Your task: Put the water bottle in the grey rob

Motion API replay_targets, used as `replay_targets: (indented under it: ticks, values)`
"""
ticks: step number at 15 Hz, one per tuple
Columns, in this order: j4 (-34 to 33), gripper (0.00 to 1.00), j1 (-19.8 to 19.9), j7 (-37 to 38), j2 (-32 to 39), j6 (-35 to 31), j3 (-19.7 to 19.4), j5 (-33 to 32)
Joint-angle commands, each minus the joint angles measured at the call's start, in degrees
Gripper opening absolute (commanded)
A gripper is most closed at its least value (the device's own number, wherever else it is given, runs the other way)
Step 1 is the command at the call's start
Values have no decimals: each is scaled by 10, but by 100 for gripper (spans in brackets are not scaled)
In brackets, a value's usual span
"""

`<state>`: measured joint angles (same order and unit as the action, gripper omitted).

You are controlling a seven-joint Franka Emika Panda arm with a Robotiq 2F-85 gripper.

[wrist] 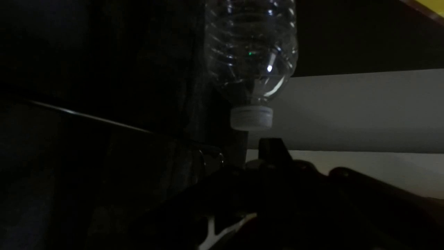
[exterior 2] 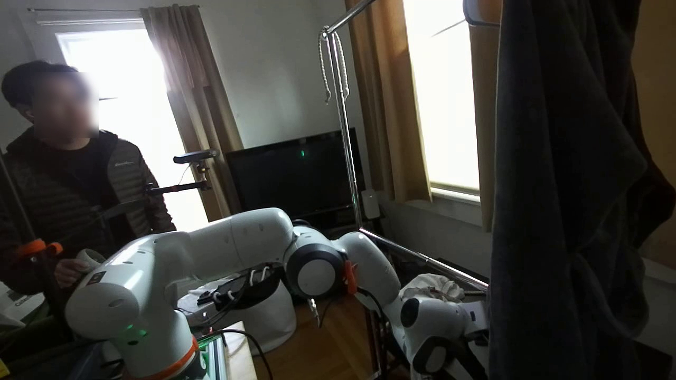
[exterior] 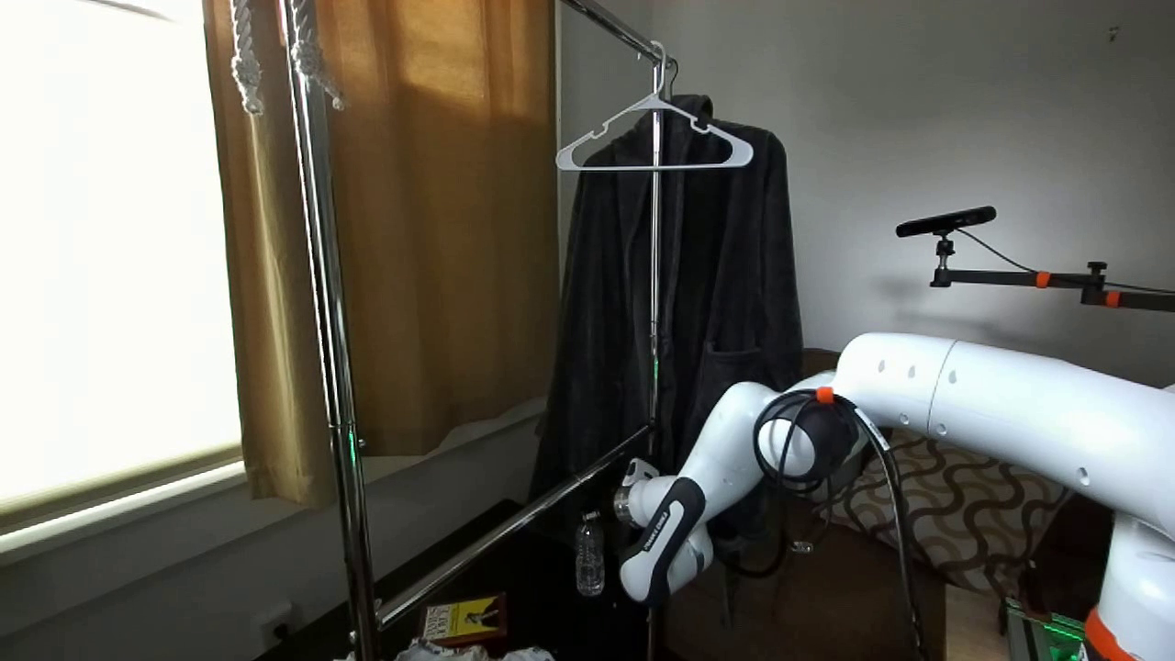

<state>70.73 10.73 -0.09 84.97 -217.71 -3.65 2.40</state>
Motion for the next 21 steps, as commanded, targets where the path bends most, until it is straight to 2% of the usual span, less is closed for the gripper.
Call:
replay_targets:
  ticks: [1, 5, 7, 8, 9, 12, 15, 16, 17, 19, 21]
  values:
    - [-1, 0, -4, 0, 6, -3, -3, 4]
    - [10, 0, 4, 15, 5, -34, 12, -22]
    - [37, 0, 8, 15, -8, -43, 19, -30]
    - [39, 26, 4, 7, -5, -45, 13, -14]
    - [40, 27, -1, -2, -2, -46, 7, 3]
    - [46, 50, -10, -11, 1, -66, -7, 41]
    - [47, 71, -9, -12, 1, -92, -9, 44]
    - [35, 78, -1, -1, 1, -71, -5, 23]
    - [34, 62, -1, -1, 1, -73, -5, 23]
    - [33, 76, -1, -4, 0, -74, -3, 24]
    - [32, 78, -1, -4, 0, -74, -3, 24]
